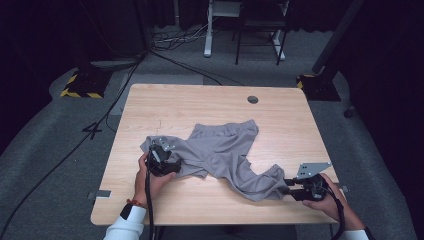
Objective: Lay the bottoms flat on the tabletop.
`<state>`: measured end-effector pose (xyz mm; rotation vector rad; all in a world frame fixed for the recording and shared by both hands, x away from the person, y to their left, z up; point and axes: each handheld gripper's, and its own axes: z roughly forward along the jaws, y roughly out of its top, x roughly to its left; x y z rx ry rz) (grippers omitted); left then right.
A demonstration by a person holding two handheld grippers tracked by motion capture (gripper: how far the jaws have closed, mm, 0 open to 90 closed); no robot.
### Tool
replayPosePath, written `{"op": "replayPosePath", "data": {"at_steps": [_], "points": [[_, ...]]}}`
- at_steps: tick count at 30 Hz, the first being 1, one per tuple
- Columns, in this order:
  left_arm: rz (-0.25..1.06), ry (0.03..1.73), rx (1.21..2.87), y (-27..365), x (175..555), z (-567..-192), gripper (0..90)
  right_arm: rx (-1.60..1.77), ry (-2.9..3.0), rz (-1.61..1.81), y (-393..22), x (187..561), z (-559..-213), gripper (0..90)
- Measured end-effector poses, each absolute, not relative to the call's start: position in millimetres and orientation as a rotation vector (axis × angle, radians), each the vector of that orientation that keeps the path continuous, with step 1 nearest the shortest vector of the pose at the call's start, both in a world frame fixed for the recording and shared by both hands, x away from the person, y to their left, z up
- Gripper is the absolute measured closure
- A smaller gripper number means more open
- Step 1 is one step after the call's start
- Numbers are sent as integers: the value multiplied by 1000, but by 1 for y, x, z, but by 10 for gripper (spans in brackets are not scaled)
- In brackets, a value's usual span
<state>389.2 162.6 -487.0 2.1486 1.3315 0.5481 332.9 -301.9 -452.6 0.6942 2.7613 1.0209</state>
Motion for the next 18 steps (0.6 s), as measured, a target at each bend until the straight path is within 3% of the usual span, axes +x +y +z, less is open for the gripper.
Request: {"op": "replayPosePath", "data": {"at_steps": [7,13,18], "points": [[525,1036,2168,121,376,-470,257,650,2753,988,-304,330,-441,493],[498,877,2231,79,377,-465,258,751,2591,1092,-317,344,-428,494],[480,847,2275,41,398,-475,282,767,2606,976,-292,379,-451,541]]}}
